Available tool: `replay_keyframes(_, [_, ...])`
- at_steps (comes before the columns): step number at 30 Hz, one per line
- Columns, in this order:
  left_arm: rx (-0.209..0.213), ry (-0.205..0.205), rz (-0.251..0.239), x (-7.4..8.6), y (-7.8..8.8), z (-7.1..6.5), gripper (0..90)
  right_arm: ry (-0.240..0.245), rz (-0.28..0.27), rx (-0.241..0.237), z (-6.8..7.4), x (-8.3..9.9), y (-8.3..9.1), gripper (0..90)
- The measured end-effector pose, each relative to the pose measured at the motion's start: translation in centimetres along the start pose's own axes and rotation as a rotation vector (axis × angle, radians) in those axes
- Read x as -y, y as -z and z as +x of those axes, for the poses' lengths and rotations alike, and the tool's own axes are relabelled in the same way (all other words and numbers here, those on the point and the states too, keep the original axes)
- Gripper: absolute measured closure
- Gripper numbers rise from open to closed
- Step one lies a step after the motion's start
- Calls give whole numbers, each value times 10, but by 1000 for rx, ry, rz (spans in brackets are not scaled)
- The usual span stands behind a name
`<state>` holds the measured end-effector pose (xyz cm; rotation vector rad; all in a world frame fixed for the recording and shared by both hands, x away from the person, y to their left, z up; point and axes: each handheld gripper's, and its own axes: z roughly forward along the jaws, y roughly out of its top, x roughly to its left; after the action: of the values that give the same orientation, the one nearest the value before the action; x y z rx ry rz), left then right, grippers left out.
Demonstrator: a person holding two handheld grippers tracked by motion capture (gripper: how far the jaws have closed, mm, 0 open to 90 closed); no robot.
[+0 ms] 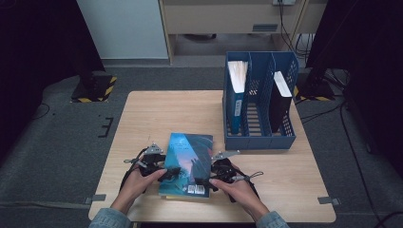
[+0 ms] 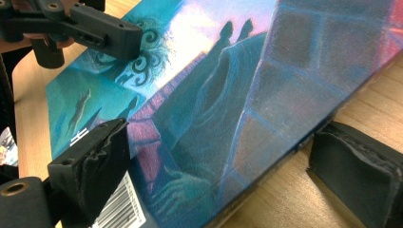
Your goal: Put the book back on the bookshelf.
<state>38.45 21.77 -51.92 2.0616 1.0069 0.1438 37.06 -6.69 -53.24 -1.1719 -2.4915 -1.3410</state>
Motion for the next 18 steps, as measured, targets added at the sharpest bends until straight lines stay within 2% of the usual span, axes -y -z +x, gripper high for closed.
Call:
replay_keyframes(7, [-14,-11,3,-1,0,-2,65,-8,17,17,0,-5,0,96])
replay_keyframes(11, [-23,-17,9,-1,2,-3,66,-5,-14,29,1,-9,9,192])
replay_keyframes(13, [-22,-13,11,-1,3,-2,65,-15,-33,12,2,-12,13,192])
replay_keyframes(15, [-25,-14,11,-1,3,-3,65,-13,-34,7,4,-15,15,193])
replay_keyframes(18, [-25,-15,15,-1,3,-2,65,-1,-15,24,6,-17,12,220])
